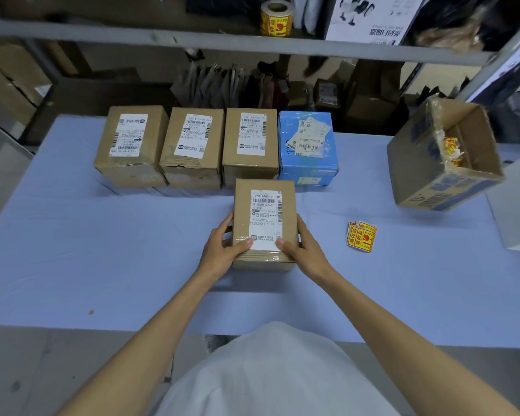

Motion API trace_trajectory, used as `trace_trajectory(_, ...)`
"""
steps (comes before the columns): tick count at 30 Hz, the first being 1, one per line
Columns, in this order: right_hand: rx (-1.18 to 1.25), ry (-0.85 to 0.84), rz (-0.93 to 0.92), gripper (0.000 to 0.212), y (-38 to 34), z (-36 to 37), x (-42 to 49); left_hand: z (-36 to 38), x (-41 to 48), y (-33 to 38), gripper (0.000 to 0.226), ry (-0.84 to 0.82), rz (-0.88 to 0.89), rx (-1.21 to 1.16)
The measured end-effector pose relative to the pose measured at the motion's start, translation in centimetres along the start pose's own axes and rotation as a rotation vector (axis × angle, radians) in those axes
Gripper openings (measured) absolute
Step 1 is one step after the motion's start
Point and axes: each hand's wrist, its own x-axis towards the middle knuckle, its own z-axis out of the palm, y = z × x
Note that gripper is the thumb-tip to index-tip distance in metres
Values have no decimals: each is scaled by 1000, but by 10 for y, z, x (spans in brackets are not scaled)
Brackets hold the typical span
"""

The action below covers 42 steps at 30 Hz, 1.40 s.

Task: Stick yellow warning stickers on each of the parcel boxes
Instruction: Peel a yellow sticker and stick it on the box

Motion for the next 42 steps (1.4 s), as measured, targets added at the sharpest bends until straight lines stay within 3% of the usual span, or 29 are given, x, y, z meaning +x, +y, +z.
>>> trace_trajectory(5,-73,-38,65,57,6,-15,4,0,2,3,79,19,15,43)
trace_trajectory(9,-323,198,163,48,23,-46,12,3,7,12,84,103,3,135)
trace_trajectory(15,-735,453,290,40,61,-98,19,10,7,26,66,240,103,338)
trace_trajectory(18,-867,418,343,35,74,-107,19,12,6,26,60,230,109,352)
trace_trajectory(24,-1166,233,250,30,83,-102,18,15,6,23,54,261,106,347)
trace_trajectory(29,-988,312,174,41,85,-111,12,15,5,27,51,260,92,346)
trace_trajectory(31,-1036,325,158,46,84,-119,12,15,5,29,51,256,93,341)
trace_trajectory(35,-1176,228,189,28,85,-128,17,14,6,32,49,260,92,352)
trace_trajectory(38,-1218,238,61,19,88,-127,19,12,7,33,49,261,87,372)
trace_trajectory(40,-1105,332,0,19,85,-126,20,12,6,35,54,269,94,398)
trace_trajectory(42,-826,437,34,21,70,-119,22,12,5,41,56,307,124,417)
